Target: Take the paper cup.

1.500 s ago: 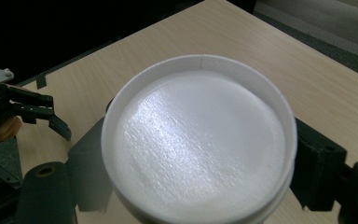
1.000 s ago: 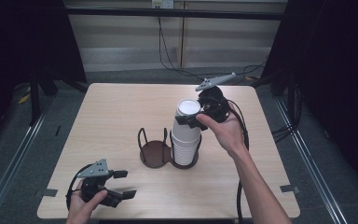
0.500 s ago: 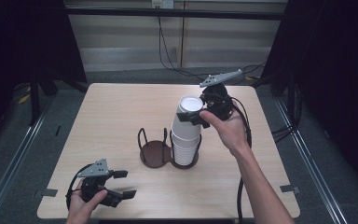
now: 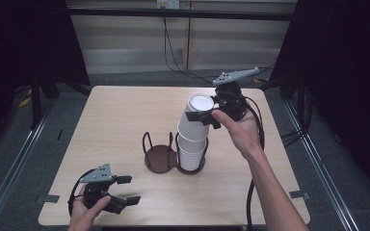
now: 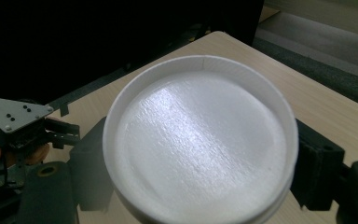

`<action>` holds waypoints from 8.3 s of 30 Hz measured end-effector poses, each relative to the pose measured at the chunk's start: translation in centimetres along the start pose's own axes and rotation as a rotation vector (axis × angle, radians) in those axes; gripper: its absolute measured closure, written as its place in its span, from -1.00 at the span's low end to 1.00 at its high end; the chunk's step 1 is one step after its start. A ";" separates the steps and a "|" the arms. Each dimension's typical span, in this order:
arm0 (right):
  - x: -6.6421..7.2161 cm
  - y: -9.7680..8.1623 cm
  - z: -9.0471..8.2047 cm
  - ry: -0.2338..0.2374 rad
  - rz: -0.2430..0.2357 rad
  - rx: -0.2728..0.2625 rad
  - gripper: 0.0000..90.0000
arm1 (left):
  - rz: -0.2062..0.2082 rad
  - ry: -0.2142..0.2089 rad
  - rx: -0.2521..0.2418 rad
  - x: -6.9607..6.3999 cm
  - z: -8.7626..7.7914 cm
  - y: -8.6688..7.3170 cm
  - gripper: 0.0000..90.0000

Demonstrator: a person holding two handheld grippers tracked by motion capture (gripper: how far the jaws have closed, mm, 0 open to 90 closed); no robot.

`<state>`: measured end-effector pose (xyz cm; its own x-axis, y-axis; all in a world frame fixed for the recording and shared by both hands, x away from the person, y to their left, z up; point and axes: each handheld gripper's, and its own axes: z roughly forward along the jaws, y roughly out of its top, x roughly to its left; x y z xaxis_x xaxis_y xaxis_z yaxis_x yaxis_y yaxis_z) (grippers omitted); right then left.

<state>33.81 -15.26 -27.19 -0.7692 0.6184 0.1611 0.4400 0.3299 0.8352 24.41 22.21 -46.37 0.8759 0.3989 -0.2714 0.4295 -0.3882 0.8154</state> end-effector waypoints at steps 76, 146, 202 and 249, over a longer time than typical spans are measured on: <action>-0.4 -4.7 -8.8 0.051 0.135 -0.188 -0.47 | -0.030 -0.015 -0.058 -0.3 0.1 0.6 -0.65; 5.3 -10.4 2.4 0.307 0.100 -0.036 -0.46 | 0.141 -0.146 -0.119 -3.9 4.6 8.2 -0.65; 6.4 -11.0 5.7 0.402 0.097 -0.007 -0.51 | 0.147 -0.167 -0.025 -4.0 6.7 6.9 -0.62; 4.8 -12.4 4.6 0.421 0.047 0.109 -0.68 | 0.166 -0.009 0.182 -2.0 2.8 8.0 -0.62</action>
<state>26.80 -13.04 -39.18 -0.8589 0.2976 0.4169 0.5083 0.3954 0.7650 26.74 15.98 -40.75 0.9395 0.3097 -0.1466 0.3110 -0.5912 0.7442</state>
